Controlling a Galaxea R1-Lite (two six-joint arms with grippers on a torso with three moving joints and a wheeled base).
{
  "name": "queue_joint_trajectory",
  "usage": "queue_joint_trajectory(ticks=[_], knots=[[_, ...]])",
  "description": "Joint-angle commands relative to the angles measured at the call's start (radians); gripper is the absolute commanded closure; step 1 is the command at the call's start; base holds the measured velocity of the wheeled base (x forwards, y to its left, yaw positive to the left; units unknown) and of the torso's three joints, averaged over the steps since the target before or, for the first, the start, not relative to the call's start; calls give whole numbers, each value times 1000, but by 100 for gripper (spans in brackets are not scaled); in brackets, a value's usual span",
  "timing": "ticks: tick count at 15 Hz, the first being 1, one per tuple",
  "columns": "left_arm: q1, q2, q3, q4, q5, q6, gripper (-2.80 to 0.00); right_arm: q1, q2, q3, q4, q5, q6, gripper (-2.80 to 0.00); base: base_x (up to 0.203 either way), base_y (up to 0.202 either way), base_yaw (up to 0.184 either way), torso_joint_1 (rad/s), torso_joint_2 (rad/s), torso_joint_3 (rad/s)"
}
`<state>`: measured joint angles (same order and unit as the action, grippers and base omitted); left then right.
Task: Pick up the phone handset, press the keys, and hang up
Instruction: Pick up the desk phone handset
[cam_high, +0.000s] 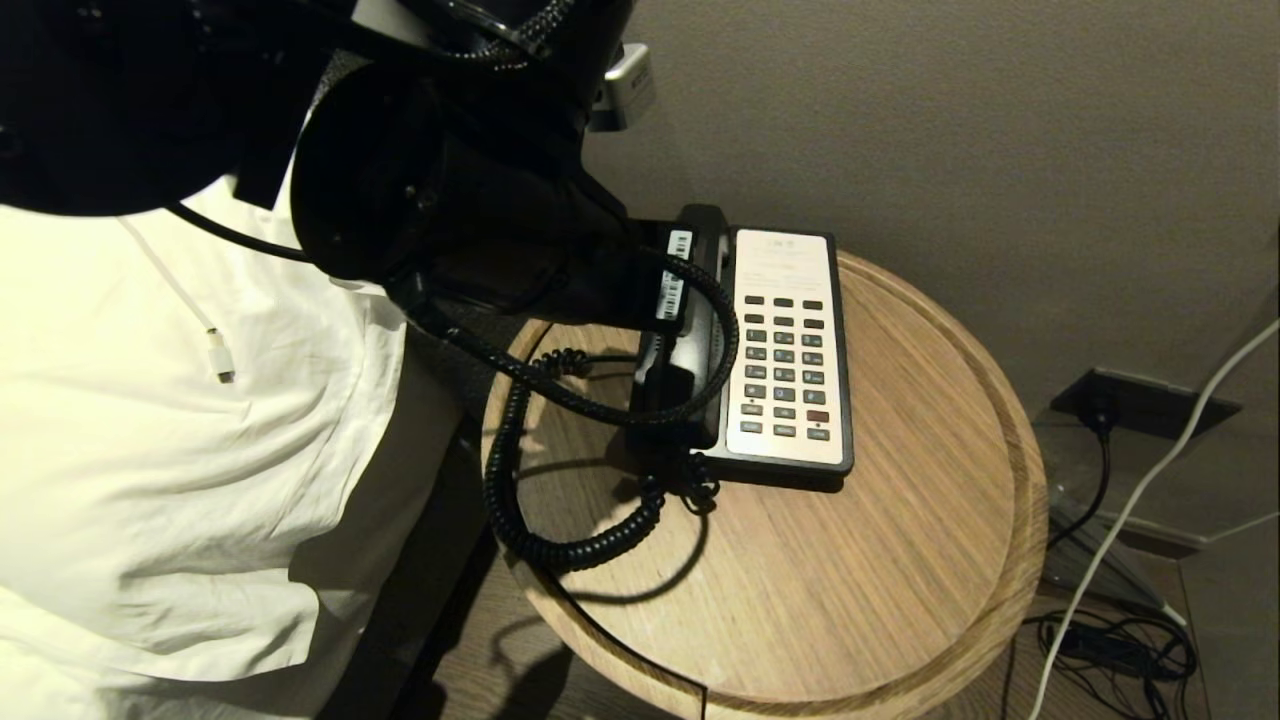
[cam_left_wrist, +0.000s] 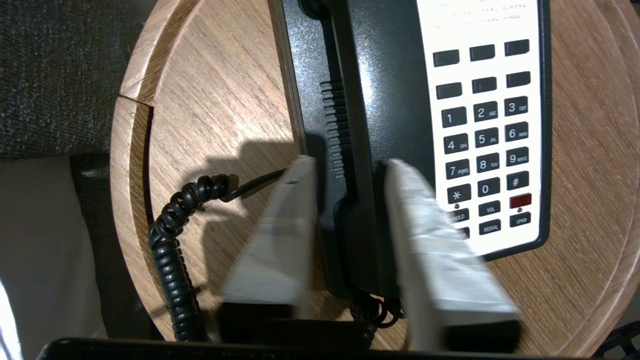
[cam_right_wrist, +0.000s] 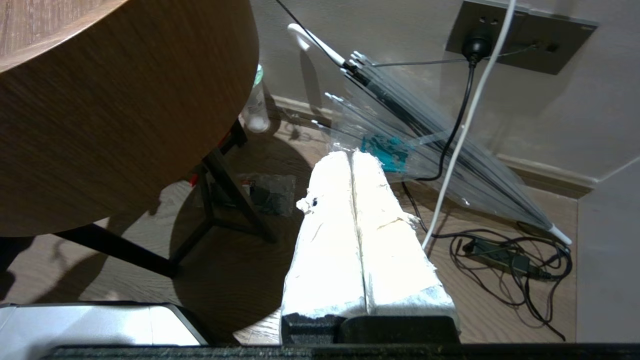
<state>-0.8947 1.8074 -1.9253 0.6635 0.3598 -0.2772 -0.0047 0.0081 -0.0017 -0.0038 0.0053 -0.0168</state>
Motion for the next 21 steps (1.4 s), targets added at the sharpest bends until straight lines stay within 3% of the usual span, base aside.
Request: queue_joint_trajectory(ticks=[1,3,7,17,21], knots=[[-11,-2,0,-3,3,-2,-280,0,0,0,-1,1,-1,0,0,0,0,0,0,0],[-12,1,0,-3,11,-2,-280,0,0,0,-1,1,-1,0,0,0,0,0,0,0],[-34,31,-1,-5,106,21,-280,0,0,0,-1,1,-2,0,0,0,0,0,0,0],[-59,90,-3,-81,113,10,-280,0,0,0,-1,1,0,0,0,0,0,0,0,0],[-56,106,-3,-80,152,11,-280,0,0,0,-1,1,-1,0,0,0,0,0,0,0]])
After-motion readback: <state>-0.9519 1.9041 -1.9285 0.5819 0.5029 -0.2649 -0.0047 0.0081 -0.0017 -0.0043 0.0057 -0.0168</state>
